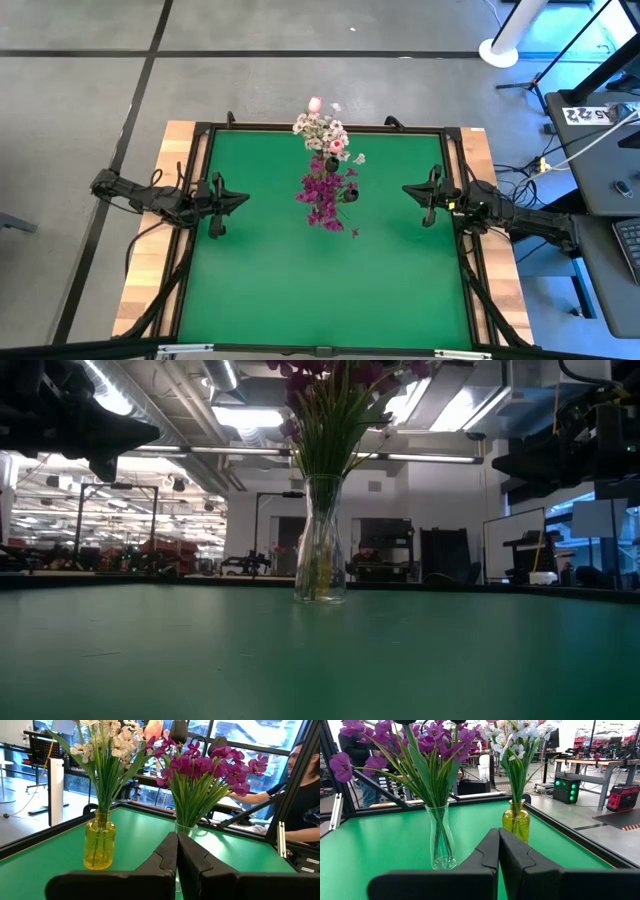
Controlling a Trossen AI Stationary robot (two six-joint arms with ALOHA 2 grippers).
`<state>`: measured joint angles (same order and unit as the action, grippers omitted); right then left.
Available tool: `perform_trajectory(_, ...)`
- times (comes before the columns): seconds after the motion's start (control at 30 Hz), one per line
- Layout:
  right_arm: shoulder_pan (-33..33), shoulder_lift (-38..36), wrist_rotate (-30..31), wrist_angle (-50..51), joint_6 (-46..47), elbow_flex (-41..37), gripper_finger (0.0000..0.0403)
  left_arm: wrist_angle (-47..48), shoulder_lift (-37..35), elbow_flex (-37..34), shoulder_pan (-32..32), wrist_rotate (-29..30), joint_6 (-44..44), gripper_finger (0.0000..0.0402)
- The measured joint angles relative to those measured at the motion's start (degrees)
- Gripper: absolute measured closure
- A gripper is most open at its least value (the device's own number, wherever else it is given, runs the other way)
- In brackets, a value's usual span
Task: Sort flowers into vase by color
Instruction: Return to Home Position
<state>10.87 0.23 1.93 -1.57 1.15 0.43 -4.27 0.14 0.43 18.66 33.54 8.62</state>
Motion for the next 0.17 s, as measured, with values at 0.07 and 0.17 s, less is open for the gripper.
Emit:
perform_trajectory(0.07, 0.01, 0.00, 0.02, -0.01, 0.00, 0.00, 0.0391, 0.00, 0.01, 0.00, 0.01, 0.00, 0.00, 0.0401)
perform_trajectory(0.17, 0.01, 0.02, 0.02, -0.01, -0.01, 0.00, 0.0391, 0.00, 0.00, 0.00, 0.01, 0.00, 0.00, 0.0401)
